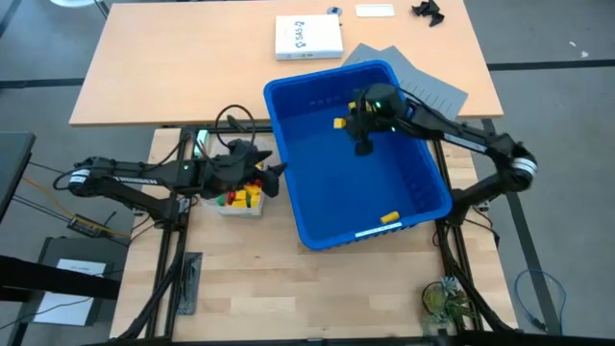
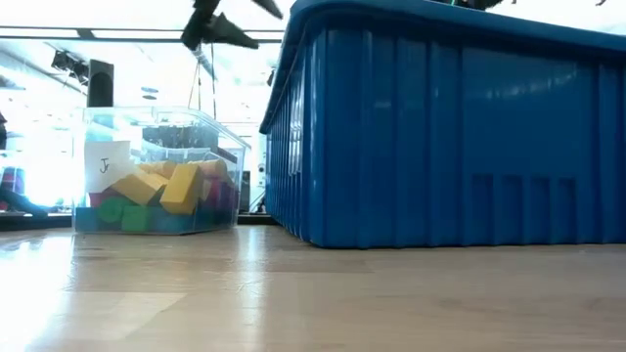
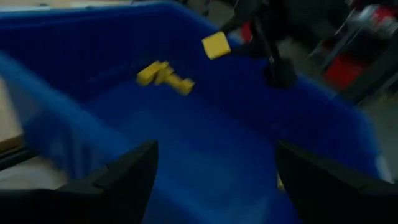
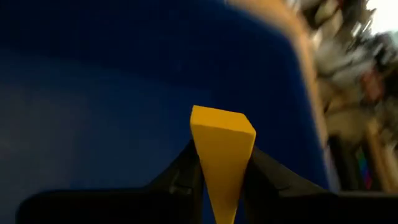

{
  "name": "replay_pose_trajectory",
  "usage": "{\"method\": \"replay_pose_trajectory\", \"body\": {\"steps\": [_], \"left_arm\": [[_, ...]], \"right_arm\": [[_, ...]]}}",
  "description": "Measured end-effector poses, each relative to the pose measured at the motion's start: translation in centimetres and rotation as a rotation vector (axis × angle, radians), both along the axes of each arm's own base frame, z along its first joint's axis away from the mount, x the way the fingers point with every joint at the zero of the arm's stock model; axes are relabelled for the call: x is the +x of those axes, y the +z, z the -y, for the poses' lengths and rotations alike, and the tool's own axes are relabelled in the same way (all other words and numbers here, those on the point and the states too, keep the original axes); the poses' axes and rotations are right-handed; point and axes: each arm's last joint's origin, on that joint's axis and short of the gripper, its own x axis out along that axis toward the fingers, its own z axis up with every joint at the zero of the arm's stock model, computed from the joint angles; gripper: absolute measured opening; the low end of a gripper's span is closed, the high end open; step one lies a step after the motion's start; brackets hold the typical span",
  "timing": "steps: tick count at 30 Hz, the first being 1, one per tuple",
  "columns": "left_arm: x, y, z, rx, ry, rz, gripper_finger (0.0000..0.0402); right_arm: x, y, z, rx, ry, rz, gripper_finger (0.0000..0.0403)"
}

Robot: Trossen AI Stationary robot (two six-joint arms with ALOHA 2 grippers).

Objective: Sort blocks
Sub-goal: Put the yellow block into the transparent bin

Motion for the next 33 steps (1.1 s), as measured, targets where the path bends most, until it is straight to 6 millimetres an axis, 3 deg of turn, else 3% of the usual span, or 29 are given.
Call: {"method": "replay_pose_trajectory", "body": {"steps": [3, 6, 12, 20, 33], "left_arm": [[1.3, 0.3, 0.1, -0.006, -0.007, 0.098, 0.0328], [3.0, 0.2, 0.1, -0.004, -0.001, 0.190, 0.0328], [6.6, -0.8, 0.5, 0.031, -0.018, 0.283, 0.0328], [8.7, -0.6, 0.6, 0.048, -0.042, 0.221, 0.0328], [8.5, -1.5, 0.1, 0.023, 0.028, 0.123, 0.0317]], "right_arm": [[0.5, 2.0, -4.0, -0.057, 0.066, 0.079, 0.0073], [1.5, 2.7, -7.3, -0.112, 0.083, 0.118, 0.0073], [3.8, 2.4, -11.4, -0.204, 0.043, 0.159, 0.0073], [5.8, 0.5, -13.3, -0.250, 0.068, 0.097, 0.0073], [6.1, 0.9, -14.9, -0.292, 0.126, 0.124, 0.0073]]}}
